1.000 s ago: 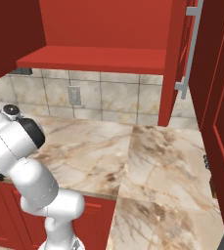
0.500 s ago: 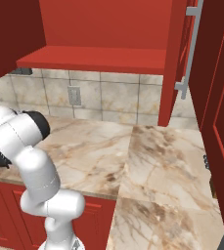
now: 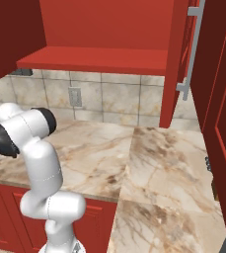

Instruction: Open the cabinet. Pick the sponge and place it next to the sink. Then close the cabinet.

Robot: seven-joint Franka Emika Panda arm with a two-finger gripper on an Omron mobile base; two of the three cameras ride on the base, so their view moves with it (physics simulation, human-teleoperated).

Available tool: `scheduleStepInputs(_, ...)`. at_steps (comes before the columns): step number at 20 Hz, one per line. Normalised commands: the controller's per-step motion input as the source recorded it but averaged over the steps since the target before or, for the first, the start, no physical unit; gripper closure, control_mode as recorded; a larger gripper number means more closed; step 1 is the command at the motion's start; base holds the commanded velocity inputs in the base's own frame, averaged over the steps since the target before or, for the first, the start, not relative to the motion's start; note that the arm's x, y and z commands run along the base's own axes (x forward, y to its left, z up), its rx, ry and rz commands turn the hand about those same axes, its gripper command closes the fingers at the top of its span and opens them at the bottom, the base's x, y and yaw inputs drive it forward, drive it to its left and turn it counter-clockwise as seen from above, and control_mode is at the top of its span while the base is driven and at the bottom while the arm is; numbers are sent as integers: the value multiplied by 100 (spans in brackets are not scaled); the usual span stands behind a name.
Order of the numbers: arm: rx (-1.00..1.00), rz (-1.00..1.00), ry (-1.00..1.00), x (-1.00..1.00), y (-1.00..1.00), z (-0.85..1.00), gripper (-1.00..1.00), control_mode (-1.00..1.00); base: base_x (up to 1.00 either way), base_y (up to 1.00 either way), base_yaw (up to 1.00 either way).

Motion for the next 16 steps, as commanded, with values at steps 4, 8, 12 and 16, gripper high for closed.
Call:
scheduleStepInputs(4,0,0,0,1,17,-7,100,-100,0,0,0)
scheduleStepInputs(8,0,0,0,2,4,0,100,-100,0,0,0)
scheduleStepInputs(12,1,0,0,0,-4,0,-100,-100,0,0,0)
scheduleStepInputs(16,0,0,0,0,0,0,-100,-100,0,0,0)
